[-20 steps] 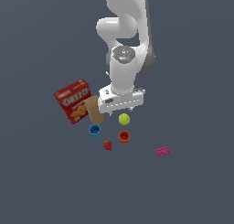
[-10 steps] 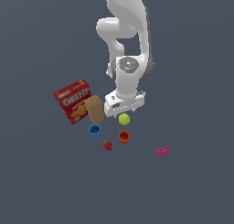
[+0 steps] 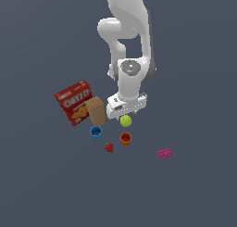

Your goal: Pick up a designated object from a clutter of objects.

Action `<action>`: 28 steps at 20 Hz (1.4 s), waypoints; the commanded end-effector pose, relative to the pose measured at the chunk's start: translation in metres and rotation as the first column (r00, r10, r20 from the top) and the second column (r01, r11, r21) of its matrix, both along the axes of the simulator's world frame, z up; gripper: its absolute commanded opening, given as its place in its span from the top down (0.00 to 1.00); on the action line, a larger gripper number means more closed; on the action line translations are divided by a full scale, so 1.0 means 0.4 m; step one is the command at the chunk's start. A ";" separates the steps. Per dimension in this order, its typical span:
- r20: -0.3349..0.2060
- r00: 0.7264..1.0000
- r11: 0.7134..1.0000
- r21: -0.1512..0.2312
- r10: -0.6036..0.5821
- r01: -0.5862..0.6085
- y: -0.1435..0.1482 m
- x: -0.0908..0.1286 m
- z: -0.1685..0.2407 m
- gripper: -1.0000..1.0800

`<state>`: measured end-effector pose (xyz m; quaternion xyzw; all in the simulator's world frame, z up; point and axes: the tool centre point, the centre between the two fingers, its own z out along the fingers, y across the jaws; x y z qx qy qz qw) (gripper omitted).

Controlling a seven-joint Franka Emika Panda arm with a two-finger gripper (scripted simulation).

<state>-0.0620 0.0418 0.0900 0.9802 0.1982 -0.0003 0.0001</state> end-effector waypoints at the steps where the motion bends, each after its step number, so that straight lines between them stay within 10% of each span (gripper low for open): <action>1: 0.000 1.000 1.000 0.000 0.000 0.000 0.000 -0.001 -0.011 0.04; 16: 0.000 1.000 1.000 0.000 0.003 -0.003 0.001 -0.003 -0.122 0.04; 17: 0.000 1.000 1.000 0.000 0.003 -0.003 0.001 -0.003 -0.122 1.00; 28: 0.001 1.000 1.000 0.000 0.002 -0.002 -0.001 -0.003 -0.119 1.00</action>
